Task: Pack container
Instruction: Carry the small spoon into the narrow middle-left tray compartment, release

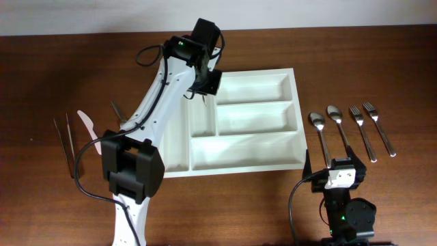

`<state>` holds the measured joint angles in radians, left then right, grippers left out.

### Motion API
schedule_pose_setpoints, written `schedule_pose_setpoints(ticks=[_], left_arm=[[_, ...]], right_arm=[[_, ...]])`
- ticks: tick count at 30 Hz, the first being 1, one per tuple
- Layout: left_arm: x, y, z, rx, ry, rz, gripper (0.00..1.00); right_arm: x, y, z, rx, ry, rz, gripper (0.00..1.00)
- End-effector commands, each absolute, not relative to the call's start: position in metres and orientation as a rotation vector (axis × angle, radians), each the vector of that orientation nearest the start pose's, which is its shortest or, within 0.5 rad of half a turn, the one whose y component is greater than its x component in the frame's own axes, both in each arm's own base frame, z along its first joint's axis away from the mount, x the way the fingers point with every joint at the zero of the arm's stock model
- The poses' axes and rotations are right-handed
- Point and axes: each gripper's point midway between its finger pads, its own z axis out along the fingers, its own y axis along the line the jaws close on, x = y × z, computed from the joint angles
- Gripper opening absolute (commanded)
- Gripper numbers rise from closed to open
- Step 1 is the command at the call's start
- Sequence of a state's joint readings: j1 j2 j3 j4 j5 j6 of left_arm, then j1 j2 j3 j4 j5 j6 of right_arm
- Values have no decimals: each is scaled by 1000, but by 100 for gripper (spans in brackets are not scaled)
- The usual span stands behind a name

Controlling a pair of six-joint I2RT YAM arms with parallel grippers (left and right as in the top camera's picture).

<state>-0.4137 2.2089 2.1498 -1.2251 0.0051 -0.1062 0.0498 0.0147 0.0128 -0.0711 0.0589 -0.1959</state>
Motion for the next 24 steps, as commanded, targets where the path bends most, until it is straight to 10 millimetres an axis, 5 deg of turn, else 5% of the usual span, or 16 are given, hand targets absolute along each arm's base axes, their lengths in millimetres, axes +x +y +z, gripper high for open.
schedule_pose_setpoints(ticks=[1,9,11,13,18,24], left_arm=[[455,-192,128,383,2846,-74,2],[443,-187,76,323,2958,-40,2],[441,-186,68,326,2980,-31,23],[440,-185,64,328,2991,-25,33],[445,-183,73,313,2977,-30,43],[461,-149,126,194,2927,-39,43]], right_arm=[[246,4,156,-170,1640,-157,99],[246,4,156,-170,1640,-157,99],[246,4,156,-170,1640,-157,99],[246,4,156,-170,1640,-157,99],[246,4,156,-170,1640,-157,99],[246,4,156,-170,1640,-157,99]])
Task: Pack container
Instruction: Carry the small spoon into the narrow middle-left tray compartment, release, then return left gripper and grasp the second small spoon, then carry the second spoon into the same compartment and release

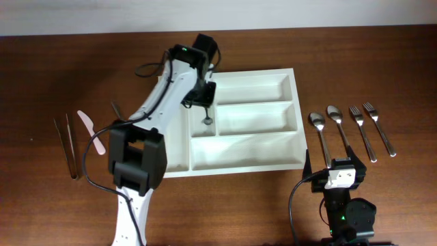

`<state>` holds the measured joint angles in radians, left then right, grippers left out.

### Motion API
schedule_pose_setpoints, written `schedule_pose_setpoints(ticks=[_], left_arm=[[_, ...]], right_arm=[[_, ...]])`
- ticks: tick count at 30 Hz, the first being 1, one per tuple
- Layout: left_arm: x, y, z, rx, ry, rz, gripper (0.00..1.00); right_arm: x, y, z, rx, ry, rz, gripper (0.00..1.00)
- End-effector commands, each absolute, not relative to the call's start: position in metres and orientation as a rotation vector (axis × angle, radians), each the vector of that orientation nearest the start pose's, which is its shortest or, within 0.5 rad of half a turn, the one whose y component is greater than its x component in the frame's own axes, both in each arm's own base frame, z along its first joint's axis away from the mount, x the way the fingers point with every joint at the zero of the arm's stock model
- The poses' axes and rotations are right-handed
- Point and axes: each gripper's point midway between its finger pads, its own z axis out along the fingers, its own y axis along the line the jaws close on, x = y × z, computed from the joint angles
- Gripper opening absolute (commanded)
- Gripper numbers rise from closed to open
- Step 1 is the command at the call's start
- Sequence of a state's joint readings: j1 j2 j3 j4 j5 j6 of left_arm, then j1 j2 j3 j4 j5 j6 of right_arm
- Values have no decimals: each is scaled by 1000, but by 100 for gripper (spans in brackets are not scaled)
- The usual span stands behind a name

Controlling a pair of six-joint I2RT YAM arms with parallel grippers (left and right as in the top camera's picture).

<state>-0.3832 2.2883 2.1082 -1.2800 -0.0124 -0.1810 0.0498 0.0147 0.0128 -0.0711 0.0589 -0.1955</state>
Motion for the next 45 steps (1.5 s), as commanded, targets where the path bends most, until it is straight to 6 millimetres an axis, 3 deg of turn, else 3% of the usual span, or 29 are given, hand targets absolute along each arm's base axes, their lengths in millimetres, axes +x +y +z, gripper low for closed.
schedule_pose_setpoints(ticks=[1,5,11,22,30,35,45], left_arm=[[463,-139,136,162,2917,-37,43],[469,-83,162,10,2888,44,43],[459,-11,154,-310,2942,109,43],[449,57,114,-538,2973,137,44],[437,79,71,-616,3000,134,44],[437,71,48,-524,3025,33,43],[428,63,6,-515,3031,-21,41]], right_arm=[[246,4,156,-170,1640,-157,99],[246,4,156,-170,1640,-157,99],[246,4,156,-170,1640,-157,99],[246,4,156,-170,1640,-157,99],[246,4,156,-170,1640,-157,99],[246,4,156,-170,1640,-157,99],[246,4,156,-170,1640,-157,99]])
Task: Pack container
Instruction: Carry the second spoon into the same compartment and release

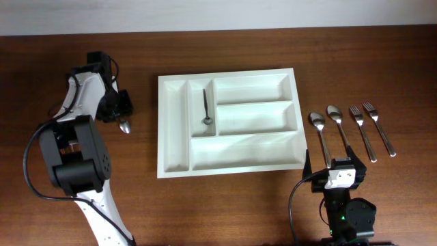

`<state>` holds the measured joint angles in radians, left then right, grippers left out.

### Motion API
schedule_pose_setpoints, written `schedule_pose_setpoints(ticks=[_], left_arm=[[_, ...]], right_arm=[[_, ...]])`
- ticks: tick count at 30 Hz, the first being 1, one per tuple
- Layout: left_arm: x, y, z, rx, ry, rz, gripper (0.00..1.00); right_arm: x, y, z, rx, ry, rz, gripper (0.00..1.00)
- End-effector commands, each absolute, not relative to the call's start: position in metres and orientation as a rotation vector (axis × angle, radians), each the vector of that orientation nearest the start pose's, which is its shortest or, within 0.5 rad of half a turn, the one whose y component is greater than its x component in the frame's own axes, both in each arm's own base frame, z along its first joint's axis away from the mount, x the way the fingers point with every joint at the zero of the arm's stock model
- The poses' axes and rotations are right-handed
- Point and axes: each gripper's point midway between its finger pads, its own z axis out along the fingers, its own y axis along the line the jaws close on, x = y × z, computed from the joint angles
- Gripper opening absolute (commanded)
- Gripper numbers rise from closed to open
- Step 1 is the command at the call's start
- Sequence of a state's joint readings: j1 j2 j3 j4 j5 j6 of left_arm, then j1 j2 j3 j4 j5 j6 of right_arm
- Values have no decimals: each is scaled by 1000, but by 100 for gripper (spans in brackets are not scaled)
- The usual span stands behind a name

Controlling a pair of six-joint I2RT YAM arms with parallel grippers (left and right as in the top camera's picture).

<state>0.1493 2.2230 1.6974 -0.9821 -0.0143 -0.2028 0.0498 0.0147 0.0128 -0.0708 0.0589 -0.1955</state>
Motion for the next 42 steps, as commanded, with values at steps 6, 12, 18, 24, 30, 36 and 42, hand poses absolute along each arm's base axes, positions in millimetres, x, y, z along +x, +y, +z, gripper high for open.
schedule_pose_setpoints(ticks=[6,12,18,24,30,36,42], left_arm=[[419,60,-9,-517,3045,-35,7],[423,51,-8,-513,3035,-123,2],[431,48,12,-504,3012,-159,2],[461,5,105,-365,2805,-420,2],[455,-55,198,-136,2626,-446,2],[431,-121,220,-19,2619,-497,2],[418,-163,188,17,2719,-445,2]], right_arm=[[246,4,156,-170,1640,-157,99],[246,4,156,-170,1640,-157,99],[246,4,156,-170,1640,-157,99],[246,4,156,-170,1640,-157,99],[246,4,156,-170,1640,-157,99],[246,4,156,-170,1640,-157,99],[246,4,156,-170,1640,-157,99]])
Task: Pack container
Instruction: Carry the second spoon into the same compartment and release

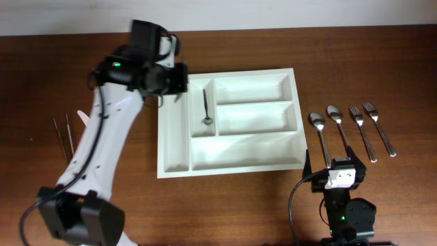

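Observation:
A white cutlery tray [287, 164] lies mid-table. One small dark-handled spoon [207, 109] rests in its narrow upright slot. My left gripper [172, 80] hovers over the tray's far left corner, shut on a second small spoon, of which only a thin glint [162, 102] shows at the tray's left rim. Two large spoons [326, 133] and two forks [372, 130] lie on the table right of the tray. My right gripper [339, 171] sits folded at the near edge; its jaws are not readable from above.
A pair of thin metal sticks [63, 133] and a pink spatula tip [82, 116] lie at the far left, partly under my left arm. The tray's three long compartments [252, 89] hold nothing.
My left gripper was down on a small spoon on the table left of the tray. Now it is over the tray's far left corner, and that spoon is gone from its spot.
My left gripper first hung over the tray's narrow slot with a small spoon. Then the spoon lay in that slot. Then the gripper was at the far left on a second small spoon, and now it is back at the tray.

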`<state>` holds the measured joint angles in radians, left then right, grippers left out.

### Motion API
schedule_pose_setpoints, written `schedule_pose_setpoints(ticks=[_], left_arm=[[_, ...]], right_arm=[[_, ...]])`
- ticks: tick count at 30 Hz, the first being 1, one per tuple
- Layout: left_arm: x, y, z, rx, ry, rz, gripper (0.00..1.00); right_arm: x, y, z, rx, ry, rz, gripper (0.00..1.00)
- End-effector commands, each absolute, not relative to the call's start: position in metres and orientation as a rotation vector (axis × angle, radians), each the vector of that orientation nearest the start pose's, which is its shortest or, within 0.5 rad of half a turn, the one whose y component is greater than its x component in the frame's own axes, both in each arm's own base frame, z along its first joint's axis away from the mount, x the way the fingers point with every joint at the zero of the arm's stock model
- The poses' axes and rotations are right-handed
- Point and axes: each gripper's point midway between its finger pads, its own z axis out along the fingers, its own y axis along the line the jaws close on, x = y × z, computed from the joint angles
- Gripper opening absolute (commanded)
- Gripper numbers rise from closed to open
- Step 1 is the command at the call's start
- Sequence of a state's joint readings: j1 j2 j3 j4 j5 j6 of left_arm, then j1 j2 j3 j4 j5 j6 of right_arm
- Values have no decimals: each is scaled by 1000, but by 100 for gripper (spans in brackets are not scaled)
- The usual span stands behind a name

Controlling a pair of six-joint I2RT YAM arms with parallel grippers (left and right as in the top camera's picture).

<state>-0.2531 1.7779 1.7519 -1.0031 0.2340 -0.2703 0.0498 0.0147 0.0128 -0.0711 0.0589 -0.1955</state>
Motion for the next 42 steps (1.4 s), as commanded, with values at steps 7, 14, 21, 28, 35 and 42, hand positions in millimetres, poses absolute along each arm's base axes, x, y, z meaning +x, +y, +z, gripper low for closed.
schedule_pose_setpoints(ticks=[7,14,21,28,35,42], left_arm=[[414,-195,133,1,2846,-370,2],[418,-199,87,-51,2927,-326,2],[430,-195,84,-58,2888,-285,13],[433,-192,89,-28,2877,-283,75],[435,-106,143,-181,2837,32,71],[409,-2,184,-482,2809,166,71]], right_arm=[[246,4,156,-170,1640,-157,99],[246,4,156,-170,1640,-157,99],[246,4,156,-170,1640,-157,99],[246,4,156,-170,1640,-157,99],[246,4,156,-170,1640,-157,99],[246,4,156,-170,1640,-157,99]])
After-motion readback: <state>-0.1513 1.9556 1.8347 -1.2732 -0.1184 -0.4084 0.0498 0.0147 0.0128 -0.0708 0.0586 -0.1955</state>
